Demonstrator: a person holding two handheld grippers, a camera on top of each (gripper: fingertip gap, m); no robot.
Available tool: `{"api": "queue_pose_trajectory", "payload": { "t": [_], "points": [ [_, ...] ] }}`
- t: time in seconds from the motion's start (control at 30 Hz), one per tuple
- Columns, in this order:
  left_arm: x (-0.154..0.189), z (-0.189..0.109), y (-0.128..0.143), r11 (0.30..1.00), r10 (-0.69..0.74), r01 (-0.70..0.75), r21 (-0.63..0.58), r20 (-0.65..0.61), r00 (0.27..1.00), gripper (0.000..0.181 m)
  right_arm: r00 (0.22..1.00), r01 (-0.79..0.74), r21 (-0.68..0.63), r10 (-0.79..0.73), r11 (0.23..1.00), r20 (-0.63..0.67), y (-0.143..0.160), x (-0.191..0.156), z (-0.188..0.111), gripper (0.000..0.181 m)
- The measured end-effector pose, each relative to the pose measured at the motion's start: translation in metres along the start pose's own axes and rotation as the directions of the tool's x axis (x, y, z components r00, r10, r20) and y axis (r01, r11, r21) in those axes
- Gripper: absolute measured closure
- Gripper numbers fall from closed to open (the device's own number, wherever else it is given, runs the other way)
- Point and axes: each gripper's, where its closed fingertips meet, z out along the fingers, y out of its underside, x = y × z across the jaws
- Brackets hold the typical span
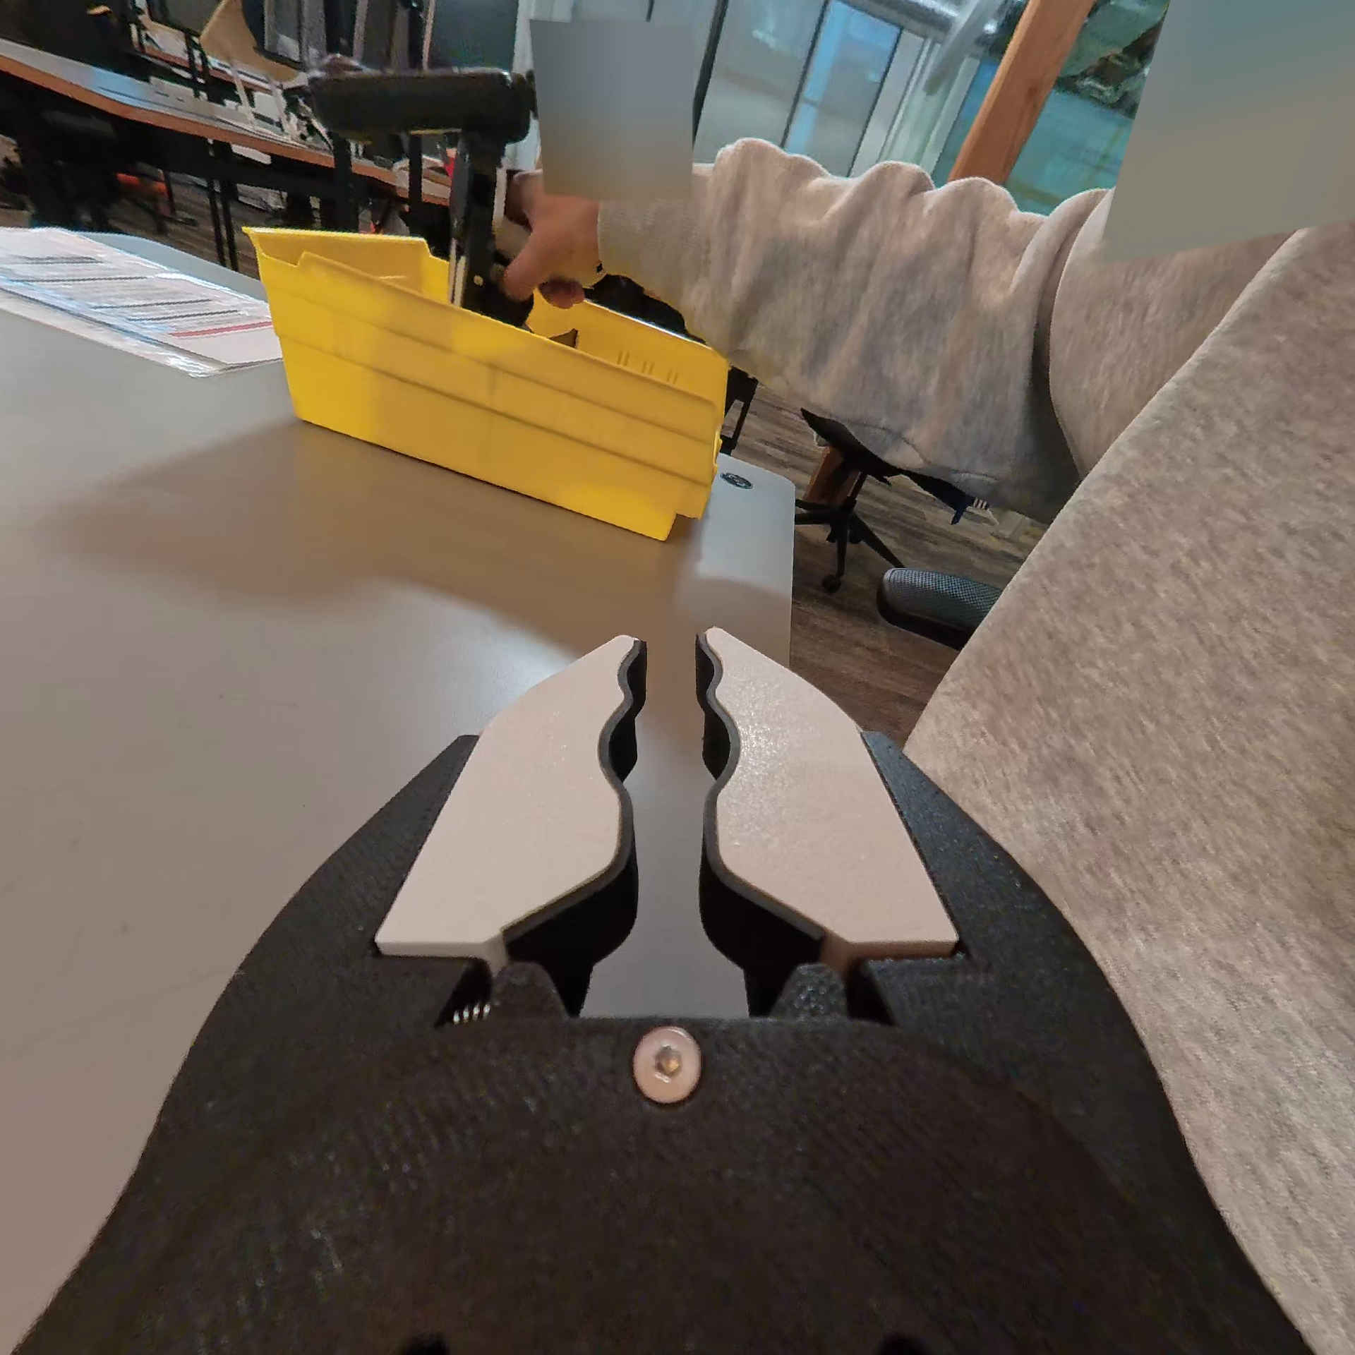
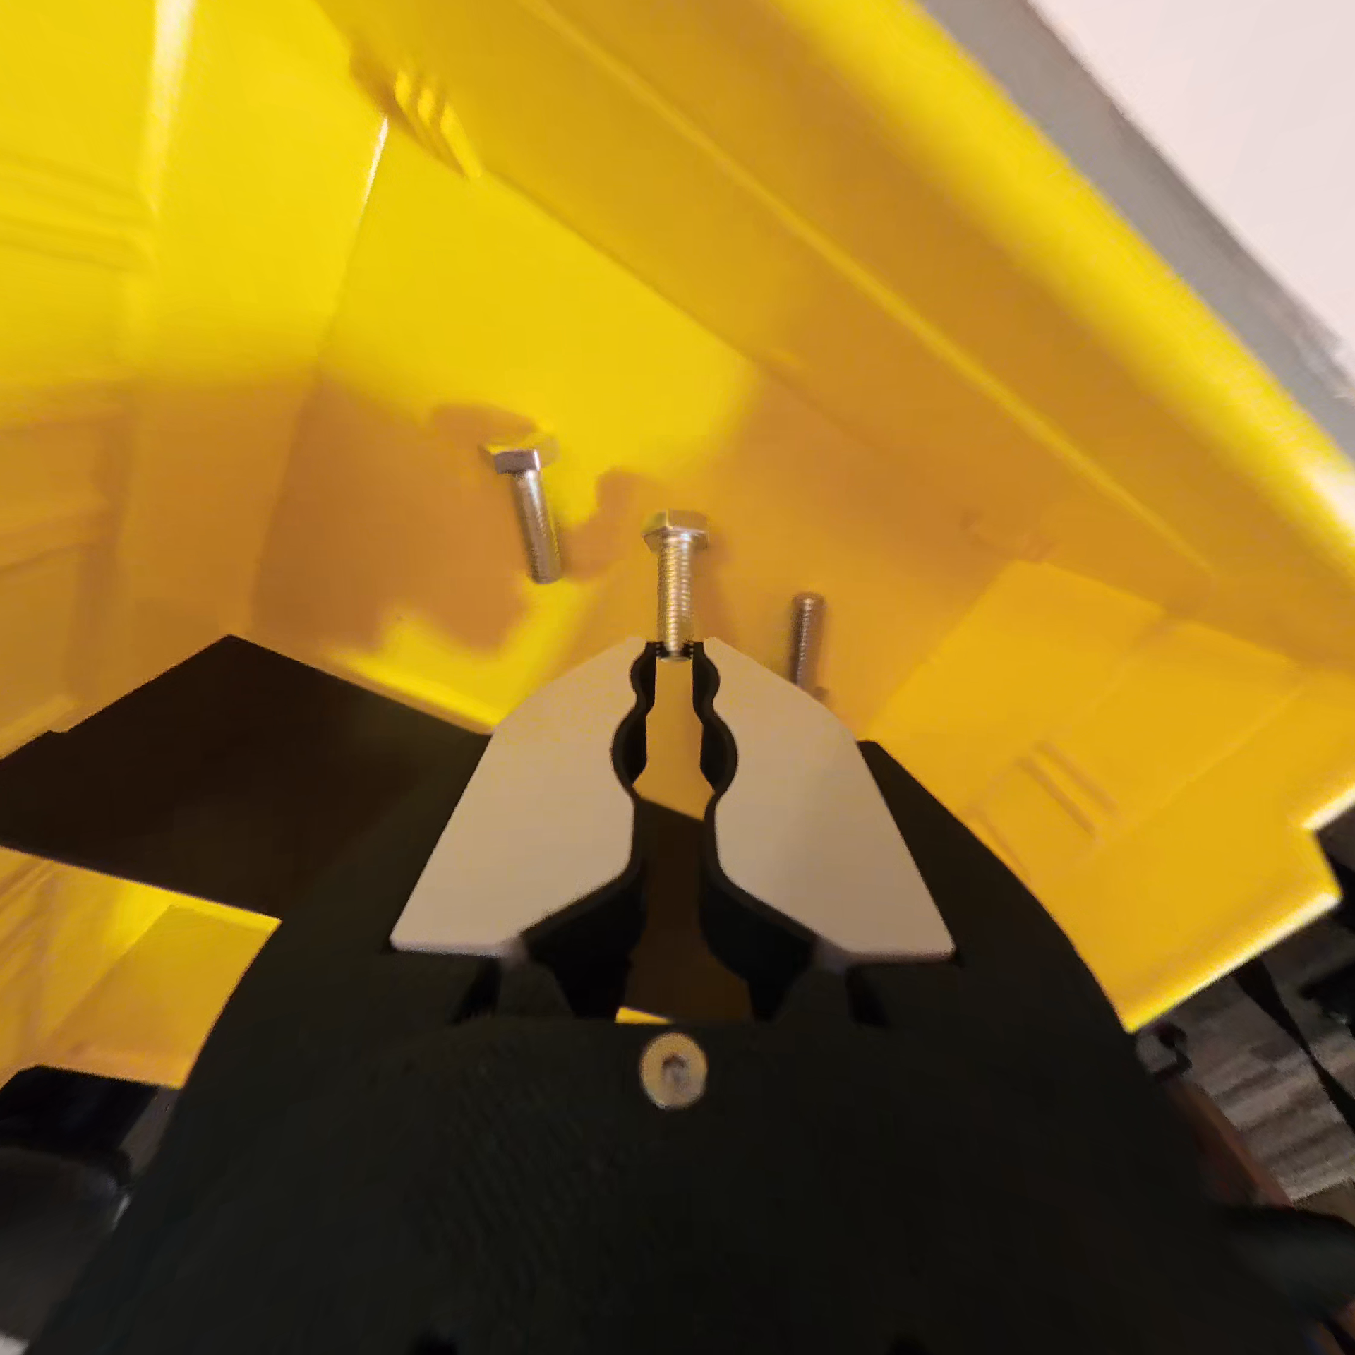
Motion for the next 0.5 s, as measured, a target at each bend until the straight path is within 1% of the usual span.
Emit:
{"api": "queue_pose_trajectory", "payload": {
  "t": [0.2, 0.33, 0.43, 0.5],
  "points": [
    [0.002, 0.001, 0.001, 1.000, 0.010, -0.010, -0.004, 0.001, 1.000, 0.168, 1.000, -0.012, -0.044, 0.012, 0.999, 0.006, 0.005, 0.001, 0.009, 0.171],
    [0.001, 0.001, 0.001, 1.000, 0.012, -0.012, -0.004, 0.004, 1.000, 0.168, 1.000, -0.009, -0.049, 0.009, 0.999, -0.017, 0.006, 0.007, 0.010, 0.169],
    [0.002, 0.001, 0.000, 1.000, 0.013, -0.013, -0.003, 0.004, 1.000, 0.168, 1.000, -0.019, 0.000, 0.019, 1.000, -0.024, 0.002, 0.009, 0.000, 0.164],
    [0.002, 0.001, 0.000, 1.000, 0.013, -0.013, -0.003, 0.004, 1.000, 0.168, 0.998, -0.025, 0.091, 0.030, 0.996, -0.048, -0.007, 0.013, -0.018, 0.166]
  ]
}}
